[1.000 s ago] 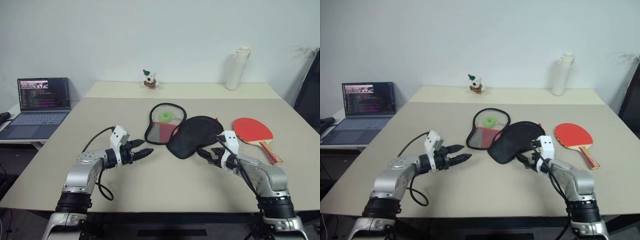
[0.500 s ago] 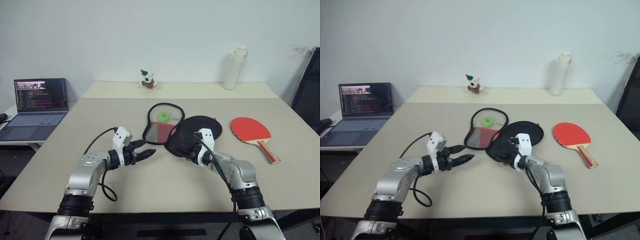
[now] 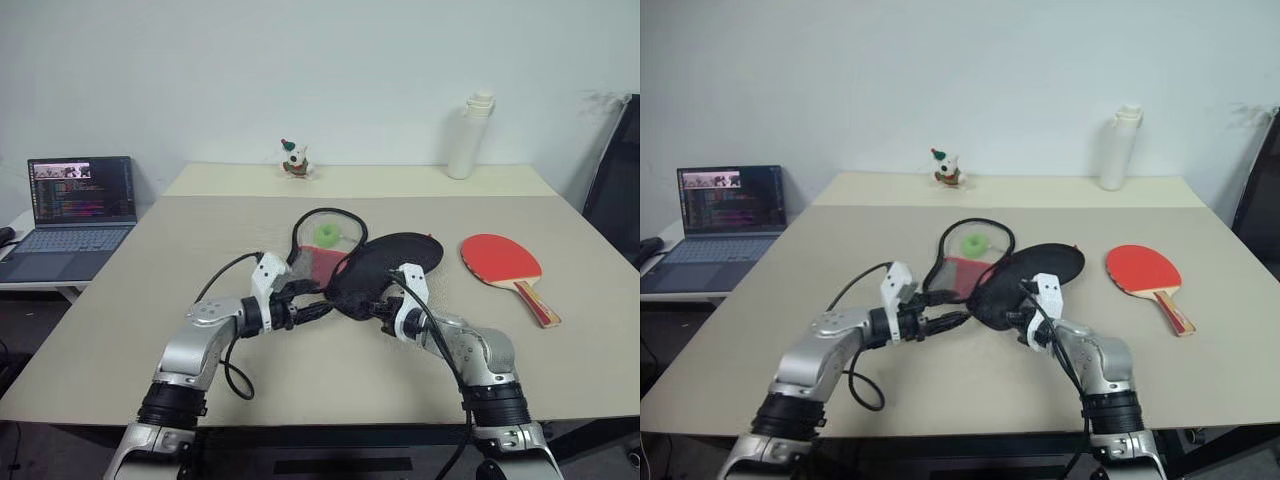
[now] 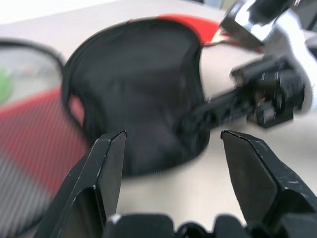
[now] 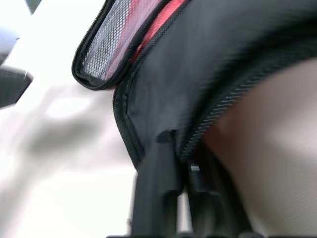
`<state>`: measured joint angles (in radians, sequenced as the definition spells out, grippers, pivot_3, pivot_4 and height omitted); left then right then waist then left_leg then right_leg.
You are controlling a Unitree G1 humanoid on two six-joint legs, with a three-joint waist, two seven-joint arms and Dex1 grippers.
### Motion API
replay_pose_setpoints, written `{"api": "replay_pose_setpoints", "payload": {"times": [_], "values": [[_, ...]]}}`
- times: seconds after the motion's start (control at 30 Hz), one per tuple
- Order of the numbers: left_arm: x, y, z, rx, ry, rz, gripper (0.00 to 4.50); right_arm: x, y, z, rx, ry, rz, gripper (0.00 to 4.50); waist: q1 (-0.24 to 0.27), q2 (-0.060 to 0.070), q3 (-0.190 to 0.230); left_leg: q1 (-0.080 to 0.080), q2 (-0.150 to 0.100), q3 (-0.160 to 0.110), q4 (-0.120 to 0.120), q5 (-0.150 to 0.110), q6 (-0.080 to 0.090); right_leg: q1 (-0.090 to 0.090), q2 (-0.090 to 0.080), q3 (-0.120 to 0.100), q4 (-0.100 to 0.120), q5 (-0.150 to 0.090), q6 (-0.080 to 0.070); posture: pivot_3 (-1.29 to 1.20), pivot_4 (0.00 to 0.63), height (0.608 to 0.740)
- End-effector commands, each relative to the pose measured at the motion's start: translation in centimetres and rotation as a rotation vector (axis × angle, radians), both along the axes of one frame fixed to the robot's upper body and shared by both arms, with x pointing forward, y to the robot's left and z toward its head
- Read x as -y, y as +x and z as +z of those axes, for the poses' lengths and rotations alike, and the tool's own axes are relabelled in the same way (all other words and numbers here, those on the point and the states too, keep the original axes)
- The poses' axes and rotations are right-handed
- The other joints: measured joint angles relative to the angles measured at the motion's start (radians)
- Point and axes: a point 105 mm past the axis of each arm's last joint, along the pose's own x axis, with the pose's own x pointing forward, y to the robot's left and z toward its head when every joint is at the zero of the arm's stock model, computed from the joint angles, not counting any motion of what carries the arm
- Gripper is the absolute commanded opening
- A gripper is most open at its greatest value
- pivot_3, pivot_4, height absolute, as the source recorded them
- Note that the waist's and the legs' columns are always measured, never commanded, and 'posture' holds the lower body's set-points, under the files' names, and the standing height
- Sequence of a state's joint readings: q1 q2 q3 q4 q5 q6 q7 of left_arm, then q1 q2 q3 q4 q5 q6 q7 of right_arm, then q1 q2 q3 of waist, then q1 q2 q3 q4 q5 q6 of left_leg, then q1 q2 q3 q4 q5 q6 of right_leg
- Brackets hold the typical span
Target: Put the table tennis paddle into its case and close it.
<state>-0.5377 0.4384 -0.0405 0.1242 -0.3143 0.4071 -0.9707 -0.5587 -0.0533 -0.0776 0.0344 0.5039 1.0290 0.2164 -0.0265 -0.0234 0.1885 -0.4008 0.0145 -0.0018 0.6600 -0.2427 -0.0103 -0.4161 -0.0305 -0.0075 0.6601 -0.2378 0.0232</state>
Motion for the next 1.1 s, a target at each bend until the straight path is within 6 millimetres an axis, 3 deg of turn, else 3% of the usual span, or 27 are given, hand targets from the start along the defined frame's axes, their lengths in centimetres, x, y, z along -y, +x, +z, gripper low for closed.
{"api": "replay_pose_setpoints", "payload": {"times": [0.03, 0.13, 0.27, 0.47, 0.73, 1.1], "values": [[1.0, -0.3, 2.0, 0.080, -0.010, -0.052, 3.34, 0.1, -1.4, 1.4, 0.027, 0.030, 0.078, 0.02, 0.000, 0.000, 0.000, 0.000, 0.000, 0.000, 0.000, 0.000, 0.000, 0.000, 0.000, 0.000, 0.000, 0.000, 0.000, 0.00, 0.150, 0.740], [1.5, -0.7, 2.2, 0.097, 0.001, -0.078, 3.34, 1.1, -2.9, 1.1, 0.005, 0.012, 0.130, 0.02, 0.001, 0.000, 0.000, 0.000, 0.000, 0.000, 0.000, 0.000, 0.000, 0.000, 0.000, 0.000, -0.001, 0.000, 0.000, 0.00, 0.150, 0.740], [2.0, -1.2, 2.7, 0.101, -0.015, -0.109, 3.34, 4.5, -5.1, 0.1, -0.050, -0.068, 0.186, 0.02, 0.002, 0.000, 0.000, -0.001, -0.001, -0.001, 0.000, 0.000, 0.000, 0.000, 0.000, 0.000, -0.001, 0.000, 0.001, 0.00, 0.150, 0.740], [0.8, -1.3, 1.3, 0.075, 0.044, -0.119, 3.34, 9.1, -6.1, 0.1, -0.082, -0.212, 0.241, 0.02, 0.000, 0.000, 0.000, 0.000, -0.001, 0.001, 0.000, 0.000, 0.000, 0.000, 0.000, -0.001, -0.002, 0.000, 0.001, 0.00, 0.150, 0.740], [-1.5, -1.5, -0.4, 0.041, 0.146, -0.125, 3.34, 12.8, -3.7, 1.4, -0.049, -0.356, 0.245, 0.02, -0.002, -0.001, 0.000, 0.000, -0.001, 0.002, 0.000, 0.000, 0.000, 0.000, 0.002, -0.001, -0.002, -0.001, 0.001, 0.00, 0.150, 0.740], [-1.6, -1.8, -0.9, 0.039, 0.159, -0.121, 3.34, 14.0, 0.6, 1.9, 0.014, -0.481, 0.247, 0.02, -0.001, -0.001, 0.001, -0.001, 0.000, 0.003, 0.000, 0.000, 0.001, 0.000, 0.001, -0.001, -0.003, 0.000, 0.001, 0.00, 0.150, 0.740]]}}
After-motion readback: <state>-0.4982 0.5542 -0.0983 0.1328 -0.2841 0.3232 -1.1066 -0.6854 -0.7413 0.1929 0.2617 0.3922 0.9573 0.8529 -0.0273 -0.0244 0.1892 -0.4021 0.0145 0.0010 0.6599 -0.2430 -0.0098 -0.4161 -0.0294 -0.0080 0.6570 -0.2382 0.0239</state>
